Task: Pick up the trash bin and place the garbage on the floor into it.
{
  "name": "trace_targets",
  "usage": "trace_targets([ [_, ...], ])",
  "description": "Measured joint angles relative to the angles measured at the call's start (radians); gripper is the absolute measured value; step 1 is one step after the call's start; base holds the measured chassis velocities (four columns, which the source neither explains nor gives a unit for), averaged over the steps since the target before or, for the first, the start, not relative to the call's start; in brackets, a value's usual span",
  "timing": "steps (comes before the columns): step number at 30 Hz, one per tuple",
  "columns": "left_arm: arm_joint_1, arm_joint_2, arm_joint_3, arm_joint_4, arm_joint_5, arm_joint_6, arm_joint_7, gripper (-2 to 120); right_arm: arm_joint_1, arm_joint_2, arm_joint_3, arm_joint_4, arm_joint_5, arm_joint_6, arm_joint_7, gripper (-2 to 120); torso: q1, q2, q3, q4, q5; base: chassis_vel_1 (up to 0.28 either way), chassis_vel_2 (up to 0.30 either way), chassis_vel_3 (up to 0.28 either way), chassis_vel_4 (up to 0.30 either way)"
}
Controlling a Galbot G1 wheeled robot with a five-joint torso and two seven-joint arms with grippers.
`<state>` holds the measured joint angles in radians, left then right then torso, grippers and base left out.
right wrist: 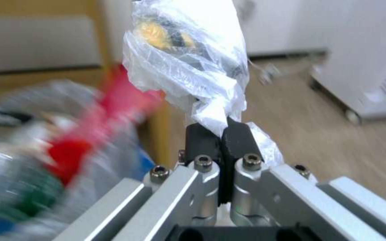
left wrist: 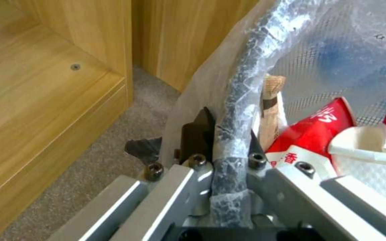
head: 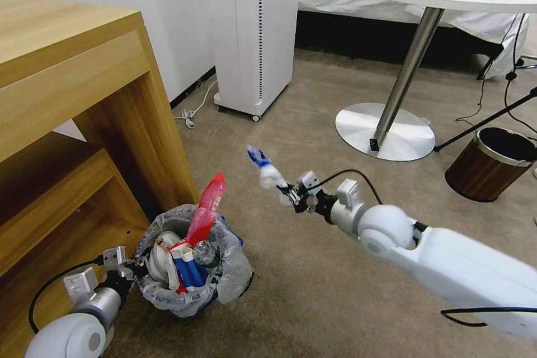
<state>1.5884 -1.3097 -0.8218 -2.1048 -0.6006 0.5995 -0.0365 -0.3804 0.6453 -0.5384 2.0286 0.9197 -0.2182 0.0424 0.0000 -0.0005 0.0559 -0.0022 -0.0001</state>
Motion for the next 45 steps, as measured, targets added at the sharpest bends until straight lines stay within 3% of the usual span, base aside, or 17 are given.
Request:
trace_targets([
  [4,0.004,-0.004,0.0,-0.01,0.0,0.001,-0.001,0,0.052,0.013,-0.034,0.032,0.012,-0.022,0.0,0,0.0,0.0,0.0,-0.0001,-0.0004,0.0,0.0,0.0,0.0],
  [8,0.02,-0.013,-0.006,-0.035,0.001,0.001,-0.001,0,0.161,0.091,-0.134,0.011,0.028,-0.06,0.012,0,0.0,0.0,0.0,0.0003,-0.0002,0.0,0.0,0.0,0.0],
  [13,0.028,-0.015,-0.009,-0.045,0.001,0.001,0.0,0,0.199,0.118,-0.178,-0.004,0.039,-0.068,0.017,0,0.0,0.0,0.0,0.0004,-0.0003,0.0,0.0,0.0,0.0],
  [14,0.035,-0.019,-0.014,-0.06,0.001,0.001,0.001,0,0.247,0.156,-0.247,-0.02,0.054,-0.074,0.022,0,0.0,0.0,0.0,0.0002,-0.0001,0.0,0.0,0.0,0.0],
  [16,0.04,-0.022,-0.016,-0.072,0.0,0.001,0.001,0,0.267,0.183,-0.289,-0.025,0.075,-0.076,0.026,0,0.0,0.0,0.0,0.0002,-0.0004,0.0,0.0,0.0,0.0],
  [45,0.087,-0.047,-0.028,-0.141,0.008,-0.003,0.008,0,0.35,0.344,-0.494,-0.084,0.186,-0.138,0.109,0,0.0,0.0,0.0,0.0001,-0.0002,0.0,0.0,0.0,0.0],
])
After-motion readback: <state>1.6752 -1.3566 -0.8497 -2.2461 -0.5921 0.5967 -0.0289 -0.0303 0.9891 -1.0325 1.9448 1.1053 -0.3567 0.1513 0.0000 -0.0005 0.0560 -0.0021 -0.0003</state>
